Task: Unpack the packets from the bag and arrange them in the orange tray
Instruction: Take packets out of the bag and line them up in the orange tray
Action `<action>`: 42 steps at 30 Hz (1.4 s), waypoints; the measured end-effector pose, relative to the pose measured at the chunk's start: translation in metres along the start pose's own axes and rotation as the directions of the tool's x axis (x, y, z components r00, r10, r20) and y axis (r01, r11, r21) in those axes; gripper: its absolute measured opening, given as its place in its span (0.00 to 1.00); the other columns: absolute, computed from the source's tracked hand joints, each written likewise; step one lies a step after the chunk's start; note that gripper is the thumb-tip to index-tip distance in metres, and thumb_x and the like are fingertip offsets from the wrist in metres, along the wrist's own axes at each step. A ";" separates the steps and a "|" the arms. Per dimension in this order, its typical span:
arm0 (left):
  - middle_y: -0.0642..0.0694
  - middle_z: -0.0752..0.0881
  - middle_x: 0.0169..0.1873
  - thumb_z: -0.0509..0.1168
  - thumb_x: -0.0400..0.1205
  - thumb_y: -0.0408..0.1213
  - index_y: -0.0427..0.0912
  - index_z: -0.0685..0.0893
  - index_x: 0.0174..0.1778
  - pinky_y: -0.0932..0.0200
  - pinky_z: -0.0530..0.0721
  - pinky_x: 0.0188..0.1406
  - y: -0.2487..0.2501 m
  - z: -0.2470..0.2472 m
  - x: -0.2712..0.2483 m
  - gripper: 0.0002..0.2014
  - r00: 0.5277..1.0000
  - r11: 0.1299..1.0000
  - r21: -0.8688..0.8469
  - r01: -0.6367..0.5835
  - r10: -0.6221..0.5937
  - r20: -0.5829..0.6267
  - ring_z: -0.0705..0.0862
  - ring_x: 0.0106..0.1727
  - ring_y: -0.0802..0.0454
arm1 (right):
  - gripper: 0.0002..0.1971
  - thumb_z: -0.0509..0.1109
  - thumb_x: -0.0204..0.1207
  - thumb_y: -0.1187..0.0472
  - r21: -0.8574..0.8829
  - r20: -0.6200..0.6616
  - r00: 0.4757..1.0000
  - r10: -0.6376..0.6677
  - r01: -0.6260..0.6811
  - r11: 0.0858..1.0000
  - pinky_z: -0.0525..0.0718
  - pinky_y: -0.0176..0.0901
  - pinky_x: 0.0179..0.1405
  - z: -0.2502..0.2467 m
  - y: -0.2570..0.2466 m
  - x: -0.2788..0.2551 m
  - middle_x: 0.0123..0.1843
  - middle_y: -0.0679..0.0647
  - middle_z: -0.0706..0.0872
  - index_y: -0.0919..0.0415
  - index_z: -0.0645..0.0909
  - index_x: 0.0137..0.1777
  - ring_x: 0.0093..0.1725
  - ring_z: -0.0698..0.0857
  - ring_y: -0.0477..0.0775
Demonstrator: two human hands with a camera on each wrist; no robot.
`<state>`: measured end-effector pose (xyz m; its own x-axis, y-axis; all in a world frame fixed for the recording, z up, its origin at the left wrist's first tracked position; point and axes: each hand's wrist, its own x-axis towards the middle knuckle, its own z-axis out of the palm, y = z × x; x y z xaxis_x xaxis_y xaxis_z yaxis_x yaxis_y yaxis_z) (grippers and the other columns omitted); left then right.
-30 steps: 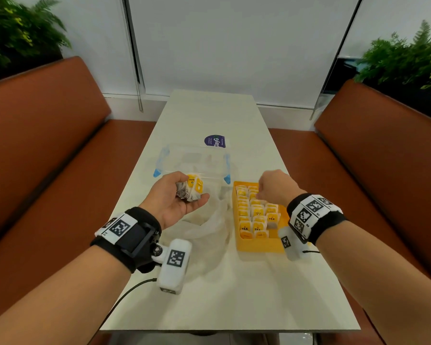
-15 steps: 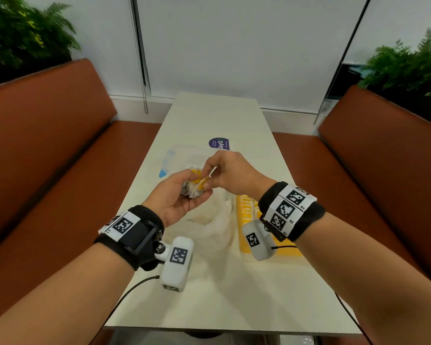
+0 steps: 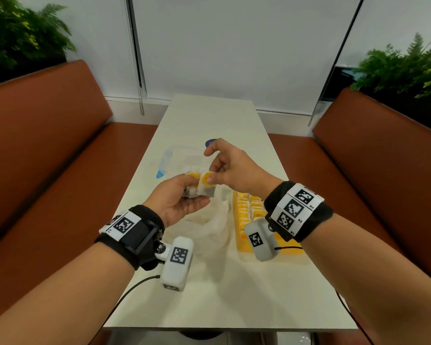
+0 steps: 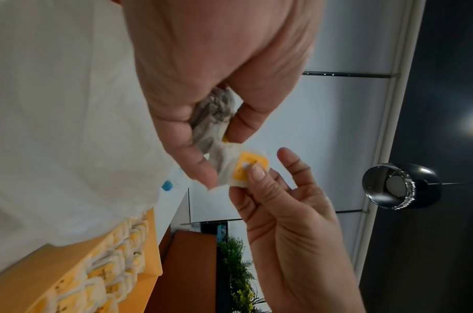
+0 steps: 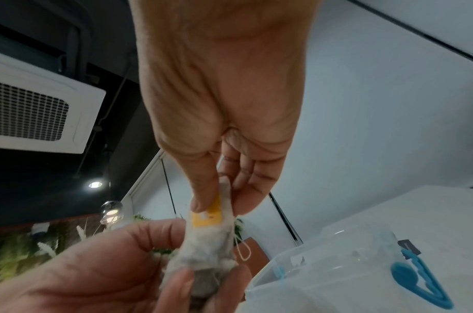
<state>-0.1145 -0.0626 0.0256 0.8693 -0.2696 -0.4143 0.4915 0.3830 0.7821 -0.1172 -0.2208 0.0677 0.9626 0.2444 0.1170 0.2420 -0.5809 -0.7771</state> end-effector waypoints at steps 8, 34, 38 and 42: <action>0.36 0.79 0.49 0.63 0.83 0.26 0.39 0.78 0.54 0.49 0.90 0.33 0.002 -0.001 0.006 0.07 0.998 1.000 -0.020 0.002 -0.003 -0.058 0.87 0.47 0.36 | 0.11 0.79 0.68 0.69 -0.244 0.001 0.994 0.106 -0.103 0.964 0.83 0.32 0.33 -0.026 0.012 -0.004 0.30 0.46 0.81 0.62 0.86 0.50 0.25 0.80 0.38; 0.32 0.82 0.49 0.65 0.80 0.34 0.38 0.77 0.58 0.51 0.88 0.28 -0.002 -0.009 0.021 0.12 0.993 0.994 -0.010 0.108 -0.108 -0.050 0.87 0.50 0.34 | 0.02 0.74 0.73 0.67 -0.839 0.067 0.779 0.624 -0.294 0.457 0.79 0.39 0.40 -0.033 0.142 -0.034 0.40 0.54 0.86 0.62 0.87 0.44 0.42 0.82 0.53; 0.32 0.83 0.49 0.65 0.82 0.34 0.37 0.78 0.54 0.51 0.89 0.29 -0.003 -0.006 0.018 0.07 0.994 0.994 -0.004 0.108 -0.108 -0.027 0.87 0.45 0.34 | 0.14 0.78 0.70 0.64 -0.828 0.034 0.790 0.612 -0.321 0.460 0.86 0.45 0.51 -0.036 0.143 -0.034 0.54 0.56 0.90 0.64 0.87 0.56 0.53 0.87 0.57; 0.31 0.84 0.52 0.65 0.84 0.33 0.37 0.79 0.54 0.51 0.91 0.35 -0.005 -0.004 0.017 0.06 0.998 0.998 0.014 0.063 -0.063 0.013 0.88 0.44 0.36 | 0.10 0.76 0.71 0.63 -0.786 -0.075 0.842 0.535 -0.380 0.488 0.88 0.51 0.48 -0.040 0.127 -0.027 0.50 0.59 0.89 0.63 0.86 0.52 0.48 0.88 0.60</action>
<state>-0.1022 -0.0653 0.0132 0.8357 -0.3044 -0.4571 0.5447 0.3532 0.7606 -0.1071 -0.3325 -0.0092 0.9488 -0.1628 -0.2707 -0.1516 -0.9865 0.0620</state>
